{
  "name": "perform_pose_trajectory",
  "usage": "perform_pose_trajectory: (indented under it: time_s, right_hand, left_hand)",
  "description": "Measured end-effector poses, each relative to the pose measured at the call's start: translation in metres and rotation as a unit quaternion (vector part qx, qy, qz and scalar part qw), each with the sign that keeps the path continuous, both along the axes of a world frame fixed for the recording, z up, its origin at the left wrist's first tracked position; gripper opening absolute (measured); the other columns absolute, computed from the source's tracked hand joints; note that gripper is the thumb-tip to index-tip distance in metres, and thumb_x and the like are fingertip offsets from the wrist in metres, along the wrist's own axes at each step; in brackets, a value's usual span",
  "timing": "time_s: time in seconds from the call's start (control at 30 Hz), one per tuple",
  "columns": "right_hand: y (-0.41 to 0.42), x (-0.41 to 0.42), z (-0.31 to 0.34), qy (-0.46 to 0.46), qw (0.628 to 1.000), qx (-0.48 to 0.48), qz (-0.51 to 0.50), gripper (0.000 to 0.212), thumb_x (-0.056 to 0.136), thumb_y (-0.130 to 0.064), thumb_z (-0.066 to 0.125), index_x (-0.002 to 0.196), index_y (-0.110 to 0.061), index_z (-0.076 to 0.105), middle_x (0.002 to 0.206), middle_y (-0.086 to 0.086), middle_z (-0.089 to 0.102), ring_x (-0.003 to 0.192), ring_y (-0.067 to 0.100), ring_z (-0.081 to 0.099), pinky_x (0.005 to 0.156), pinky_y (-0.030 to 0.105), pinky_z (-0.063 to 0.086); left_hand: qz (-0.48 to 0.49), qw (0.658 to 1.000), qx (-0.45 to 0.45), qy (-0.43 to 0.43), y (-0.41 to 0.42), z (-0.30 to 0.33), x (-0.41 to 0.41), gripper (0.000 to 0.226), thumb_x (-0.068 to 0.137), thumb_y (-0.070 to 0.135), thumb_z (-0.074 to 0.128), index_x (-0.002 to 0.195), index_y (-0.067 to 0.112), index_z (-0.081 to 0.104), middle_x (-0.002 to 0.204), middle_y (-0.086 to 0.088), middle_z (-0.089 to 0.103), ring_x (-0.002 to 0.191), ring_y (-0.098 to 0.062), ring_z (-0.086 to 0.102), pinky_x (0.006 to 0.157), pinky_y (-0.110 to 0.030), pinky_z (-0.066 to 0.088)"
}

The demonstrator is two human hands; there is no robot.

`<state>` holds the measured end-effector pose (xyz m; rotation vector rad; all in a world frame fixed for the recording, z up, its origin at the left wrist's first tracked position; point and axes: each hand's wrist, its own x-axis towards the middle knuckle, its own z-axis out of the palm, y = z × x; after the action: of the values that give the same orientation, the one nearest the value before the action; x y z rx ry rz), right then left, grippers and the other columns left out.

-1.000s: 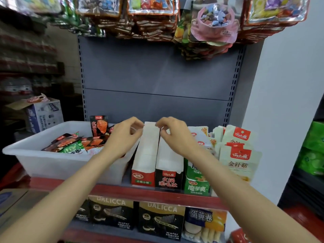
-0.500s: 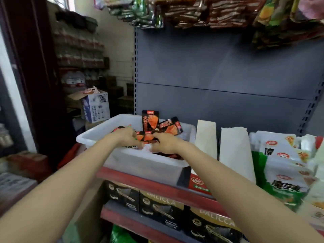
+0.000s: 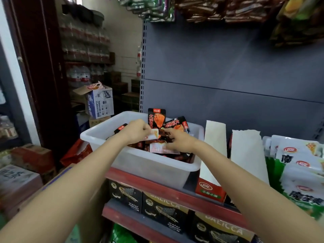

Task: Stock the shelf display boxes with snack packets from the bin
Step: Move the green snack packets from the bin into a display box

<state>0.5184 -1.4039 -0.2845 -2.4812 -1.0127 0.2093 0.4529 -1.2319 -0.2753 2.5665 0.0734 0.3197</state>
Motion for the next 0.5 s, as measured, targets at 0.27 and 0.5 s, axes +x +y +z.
perform_pose_trajectory:
  time_s: [0.27,0.5]
  right_hand:
    - [-0.008,-0.023,0.009,0.029,0.980,0.193,0.039,0.080,0.082,-0.019,0.071,0.147,-0.022,0.024,0.130,-0.004,0.056,0.119,0.011,0.054,0.104,0.030,0.042]
    - [-0.073,-0.041,0.035,0.024,0.927,0.367,-0.070,0.023,0.098,-0.007,0.037,0.103,-0.007,0.059,0.098,0.010,0.067,0.082,0.014,0.066,0.067,0.023,0.055]
  left_hand:
    - [-0.013,0.941,-0.294,-0.166,-0.052,0.023,-0.008,0.032,0.095,0.031,0.052,0.091,0.002,0.066,0.087,-0.018,0.065,0.083,-0.026,0.064,0.076,-0.042,0.057]
    - [-0.159,0.946,-0.229,-0.164,-0.095,0.027,-0.012,0.041,0.089,-0.006,0.047,0.116,0.021,0.063,0.118,0.001,0.063,0.113,-0.007,0.056,0.102,-0.025,0.041]
